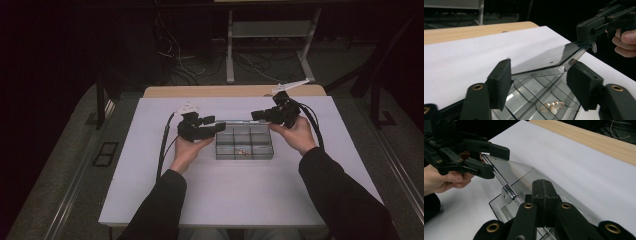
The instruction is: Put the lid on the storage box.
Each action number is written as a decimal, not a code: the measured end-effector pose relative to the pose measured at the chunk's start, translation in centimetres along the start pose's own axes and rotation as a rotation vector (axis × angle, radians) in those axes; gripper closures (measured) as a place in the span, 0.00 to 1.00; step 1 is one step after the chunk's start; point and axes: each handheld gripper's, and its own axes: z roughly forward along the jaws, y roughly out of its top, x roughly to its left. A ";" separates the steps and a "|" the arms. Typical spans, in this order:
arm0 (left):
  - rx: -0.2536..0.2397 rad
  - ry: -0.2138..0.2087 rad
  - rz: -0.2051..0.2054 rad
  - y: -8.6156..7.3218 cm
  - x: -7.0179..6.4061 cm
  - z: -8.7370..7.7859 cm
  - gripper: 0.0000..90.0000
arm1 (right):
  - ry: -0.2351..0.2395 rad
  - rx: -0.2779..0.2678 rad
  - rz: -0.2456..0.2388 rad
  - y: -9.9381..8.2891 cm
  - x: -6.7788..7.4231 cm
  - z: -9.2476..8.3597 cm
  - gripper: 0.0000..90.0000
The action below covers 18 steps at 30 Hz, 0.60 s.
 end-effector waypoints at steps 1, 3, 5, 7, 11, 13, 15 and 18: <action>0.007 -0.001 0.001 -0.1 0.0 0.0 0.37 | 0.002 0.000 0.001 -0.1 0.0 0.0 0.99; 0.020 -0.006 -0.008 -0.3 -0.1 0.0 0.35 | 0.009 0.002 0.001 -0.5 0.1 0.1 0.99; 0.029 -0.005 -0.015 -0.6 -0.2 0.0 0.31 | 0.011 0.001 -0.005 -0.8 0.2 0.2 0.99; 0.042 -0.010 -0.012 -0.8 -0.2 0.0 0.28 | 0.017 0.001 -0.004 -1.2 0.3 0.3 0.99; 0.060 -0.001 -0.024 -1.3 -0.4 -0.1 0.24 | 0.027 0.003 -0.004 -1.8 0.4 0.4 0.99; 0.062 -0.004 -0.027 -1.6 -0.4 -0.2 0.23 | 0.028 0.002 -0.005 -2.1 0.5 0.5 0.99; 0.066 -0.005 -0.031 -1.9 -0.4 -0.2 0.22 | 0.032 0.001 -0.003 -2.4 0.5 0.6 0.99; 0.074 -0.005 -0.032 -2.4 -0.4 -0.3 0.22 | 0.038 0.001 -0.003 -2.8 0.6 0.7 0.99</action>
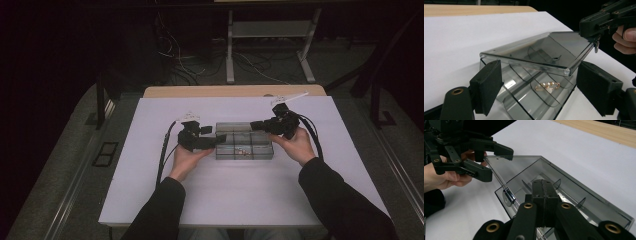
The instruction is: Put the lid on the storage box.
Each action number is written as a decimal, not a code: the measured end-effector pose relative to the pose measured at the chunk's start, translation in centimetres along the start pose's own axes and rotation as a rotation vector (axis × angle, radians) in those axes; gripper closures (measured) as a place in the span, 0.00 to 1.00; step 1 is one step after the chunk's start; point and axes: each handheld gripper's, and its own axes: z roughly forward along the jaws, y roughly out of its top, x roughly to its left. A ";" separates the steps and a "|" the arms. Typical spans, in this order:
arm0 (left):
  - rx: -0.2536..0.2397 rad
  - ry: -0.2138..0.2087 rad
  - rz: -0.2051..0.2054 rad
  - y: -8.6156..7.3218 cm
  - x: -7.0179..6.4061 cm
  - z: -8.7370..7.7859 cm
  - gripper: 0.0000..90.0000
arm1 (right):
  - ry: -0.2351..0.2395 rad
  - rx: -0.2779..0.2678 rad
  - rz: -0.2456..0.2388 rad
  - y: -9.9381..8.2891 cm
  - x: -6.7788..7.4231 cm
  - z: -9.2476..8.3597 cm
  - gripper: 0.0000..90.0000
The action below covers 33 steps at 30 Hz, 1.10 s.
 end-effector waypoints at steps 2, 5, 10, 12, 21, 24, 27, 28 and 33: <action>0.006 -0.001 -0.001 -0.2 0.0 0.0 0.22 | 0.001 0.001 -0.001 -0.2 0.0 0.1 0.99; 0.019 0.000 -0.002 -0.6 0.0 0.0 0.22 | 0.005 0.005 0.002 -0.6 0.1 0.3 0.99; 0.044 0.008 0.007 -1.2 -0.1 0.1 0.22 | 0.010 0.006 0.002 -1.2 0.1 0.6 0.99; 0.054 0.008 0.004 -1.4 -0.1 0.1 0.22 | 0.014 0.008 0.009 -1.5 0.2 0.6 0.99; 0.111 0.011 0.006 -2.2 -0.1 0.3 0.22 | 0.016 0.000 0.025 -2.8 0.1 1.2 0.99; 0.136 0.013 0.019 -2.3 -0.2 0.1 0.22 | -0.008 -0.004 0.023 -3.4 0.3 1.3 0.99; 0.131 0.008 0.019 -2.3 -0.3 -0.5 0.22 | -0.008 -0.002 0.021 -3.8 0.5 1.3 0.99; 0.125 0.008 0.020 -2.3 -0.3 -0.7 0.22 | -0.008 -0.006 0.024 -3.9 0.5 1.3 0.99; 0.107 -0.017 0.020 -2.5 -0.5 -1.8 0.21 | -0.005 -0.018 0.036 -4.0 1.1 0.6 0.87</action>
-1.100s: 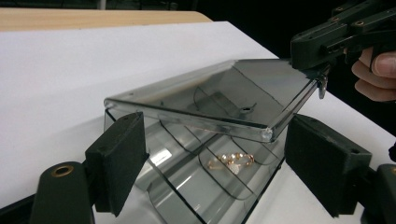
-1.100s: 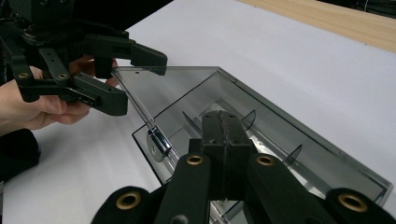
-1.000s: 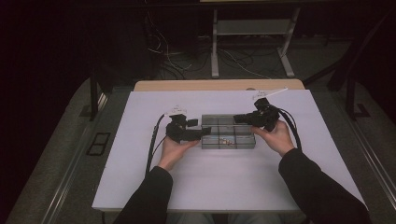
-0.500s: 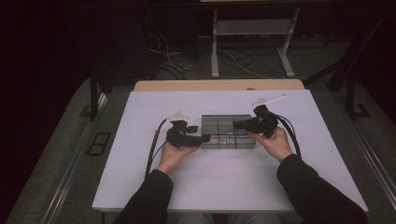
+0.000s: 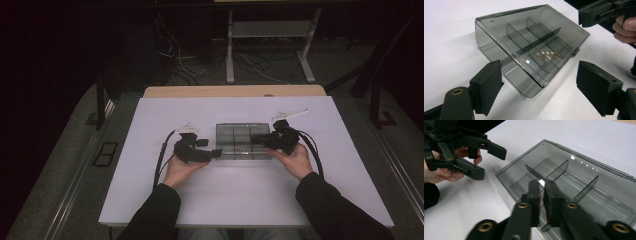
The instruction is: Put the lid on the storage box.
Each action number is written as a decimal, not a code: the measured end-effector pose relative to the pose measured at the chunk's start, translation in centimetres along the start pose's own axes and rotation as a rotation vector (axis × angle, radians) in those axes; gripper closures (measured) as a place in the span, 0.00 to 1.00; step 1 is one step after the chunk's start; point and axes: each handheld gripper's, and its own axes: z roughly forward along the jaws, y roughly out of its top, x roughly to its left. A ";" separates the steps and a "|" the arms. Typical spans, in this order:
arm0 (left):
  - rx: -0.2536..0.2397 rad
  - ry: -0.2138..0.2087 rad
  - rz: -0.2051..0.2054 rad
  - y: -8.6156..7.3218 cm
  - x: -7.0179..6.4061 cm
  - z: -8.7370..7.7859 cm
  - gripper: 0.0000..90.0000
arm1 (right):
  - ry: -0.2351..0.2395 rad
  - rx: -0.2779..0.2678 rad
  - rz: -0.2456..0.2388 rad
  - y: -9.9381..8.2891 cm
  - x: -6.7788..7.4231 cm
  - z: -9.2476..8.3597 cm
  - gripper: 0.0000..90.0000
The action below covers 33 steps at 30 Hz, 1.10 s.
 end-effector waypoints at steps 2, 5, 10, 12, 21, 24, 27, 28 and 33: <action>-0.013 -0.008 -0.003 -0.1 -0.1 -0.4 0.20 | -0.005 -0.005 -0.003 -0.1 0.4 -0.4 0.79; -0.025 -0.032 -0.018 -0.3 -0.2 -0.9 0.16 | -0.014 -0.022 -0.016 -0.4 0.9 -1.0 0.66; -0.046 -0.030 -0.034 -0.7 -0.4 -1.8 0.13 | -0.055 -0.024 -0.011 -1.5 1.5 -1.7 0.34; -0.064 -0.030 -0.043 -0.9 -0.5 -2.1 0.11 | -0.092 -0.016 -0.029 -2.1 1.9 -1.9 0.19; -0.058 -0.024 -0.031 -1.6 -1.5 -3.4 0.00 | -0.078 -0.024 -0.037 -4.1 2.7 -3.7 0.01; -0.052 -0.026 -0.025 -2.1 -1.7 -3.6 0.00 | -0.077 -0.033 -0.032 -4.6 2.8 -4.3 0.01; -0.047 -0.028 -0.021 -2.6 -2.0 -3.9 0.00 | -0.072 -0.044 -0.028 -5.1 2.9 -4.9 0.01; -0.043 -0.029 -0.018 -2.8 -2.1 -4.1 0.00 | -0.073 -0.045 -0.024 -5.3 3.0 -5.0 0.01; -0.034 -0.011 -0.007 -3.8 -2.3 -4.9 0.00 | -0.065 -0.051 -0.019 -6.2 3.1 -5.8 0.01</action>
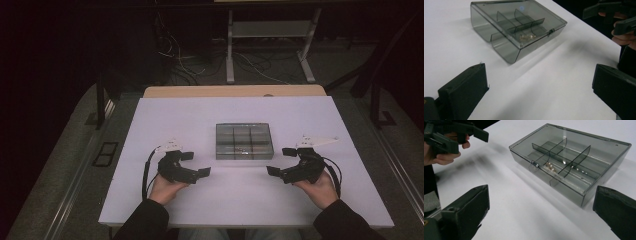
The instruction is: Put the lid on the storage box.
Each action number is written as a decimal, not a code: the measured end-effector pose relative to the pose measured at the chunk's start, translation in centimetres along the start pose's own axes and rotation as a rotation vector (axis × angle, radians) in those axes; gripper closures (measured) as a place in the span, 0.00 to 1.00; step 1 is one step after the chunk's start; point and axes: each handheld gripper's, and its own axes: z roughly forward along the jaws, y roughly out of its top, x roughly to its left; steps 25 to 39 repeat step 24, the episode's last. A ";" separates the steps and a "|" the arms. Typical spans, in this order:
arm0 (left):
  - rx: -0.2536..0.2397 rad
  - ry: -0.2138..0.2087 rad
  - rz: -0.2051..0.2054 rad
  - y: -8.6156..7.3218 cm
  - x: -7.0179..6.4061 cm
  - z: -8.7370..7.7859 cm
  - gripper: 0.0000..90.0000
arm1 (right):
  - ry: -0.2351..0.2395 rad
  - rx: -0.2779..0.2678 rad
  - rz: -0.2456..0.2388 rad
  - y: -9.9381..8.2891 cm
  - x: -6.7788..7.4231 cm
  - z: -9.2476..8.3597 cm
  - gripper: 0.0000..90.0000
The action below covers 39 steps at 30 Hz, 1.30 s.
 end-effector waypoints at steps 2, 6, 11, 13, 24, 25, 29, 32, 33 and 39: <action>-0.001 0.003 -0.006 -0.5 0.0 -0.4 0.00 | -0.002 -0.003 0.007 -0.4 0.1 -0.3 0.01; 0.004 0.007 -0.013 -1.4 0.1 -1.0 0.00 | 0.001 0.004 0.021 -1.4 0.0 -0.9 0.01; -0.007 0.007 -0.018 -2.1 0.0 -1.4 0.00 | 0.001 0.011 0.052 -2.7 -0.3 -1.5 0.01; -0.008 0.002 -0.019 -2.2 -0.2 -1.5 0.00 | -0.004 0.014 0.062 -3.3 -0.4 -1.7 0.01; 0.010 0.003 -0.014 -3.5 -0.3 -1.9 0.00 | -0.015 0.020 0.100 -5.4 -0.7 -2.8 0.01; 0.010 0.003 -0.014 -3.5 -0.3 -1.9 0.00 | -0.015 0.020 0.100 -5.4 -0.7 -2.8 0.01; 0.010 0.003 -0.014 -3.5 -0.3 -1.9 0.00 | -0.015 0.020 0.100 -5.4 -0.7 -2.8 0.01; 0.010 0.003 -0.014 -3.5 -0.3 -1.9 0.00 | -0.015 0.020 0.100 -5.4 -0.7 -2.8 0.01; 0.010 0.003 -0.014 -3.5 -0.3 -1.9 0.00 | -0.015 0.020 0.100 -5.4 -0.7 -2.8 0.01; 0.010 0.003 -0.014 -3.5 -0.3 -1.9 0.00 | -0.015 0.020 0.100 -5.4 -0.7 -2.8 0.01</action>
